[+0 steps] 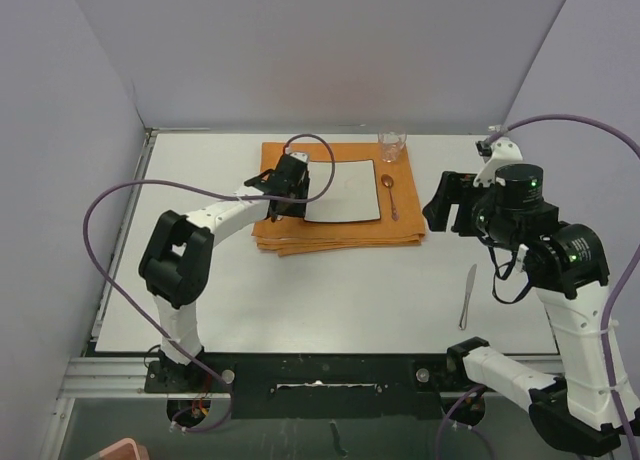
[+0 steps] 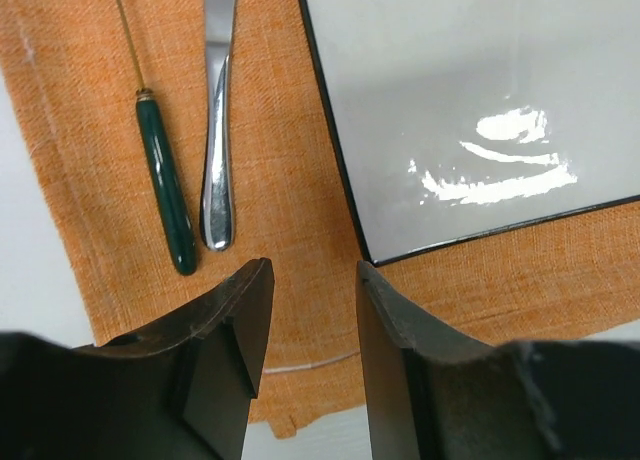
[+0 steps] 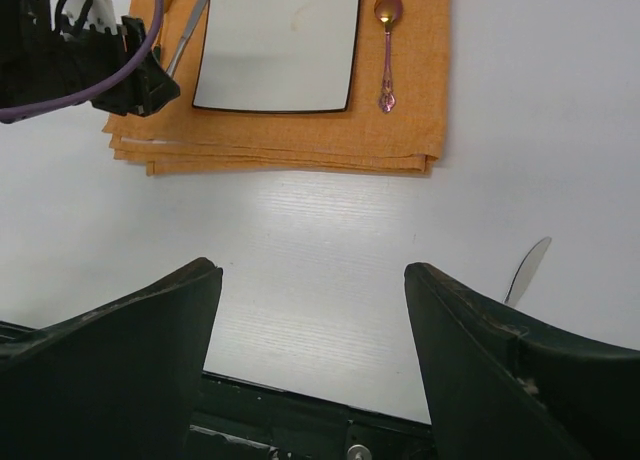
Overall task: Set the dinner table for one person
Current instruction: Adjust the knife on the napkin.
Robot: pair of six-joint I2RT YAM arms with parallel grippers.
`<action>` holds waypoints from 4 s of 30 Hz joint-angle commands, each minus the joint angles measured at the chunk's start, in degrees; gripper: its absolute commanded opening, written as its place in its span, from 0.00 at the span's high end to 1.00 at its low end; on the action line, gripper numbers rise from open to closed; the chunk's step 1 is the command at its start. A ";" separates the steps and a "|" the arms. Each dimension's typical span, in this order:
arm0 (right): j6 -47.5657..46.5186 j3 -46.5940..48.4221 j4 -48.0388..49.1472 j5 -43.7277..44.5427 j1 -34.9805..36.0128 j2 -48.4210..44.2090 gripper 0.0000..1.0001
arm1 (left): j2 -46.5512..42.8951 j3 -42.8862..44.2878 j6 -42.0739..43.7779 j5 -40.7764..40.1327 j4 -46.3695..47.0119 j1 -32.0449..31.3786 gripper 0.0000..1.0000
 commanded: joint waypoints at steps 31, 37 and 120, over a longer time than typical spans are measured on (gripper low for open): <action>-3.21 6.09 -6.50 3.24 0.43 -0.35 0.25 | 14.31 13.12 11.10 -3.70 5.66 5.18 0.70; -2.98 5.54 -5.78 3.15 0.38 0.28 0.25 | 15.72 14.23 10.71 -3.00 5.64 5.18 0.70; -0.26 4.84 -1.55 -0.63 0.38 1.74 0.25 | 14.56 10.47 -8.66 -5.94 0.71 3.50 1.00</action>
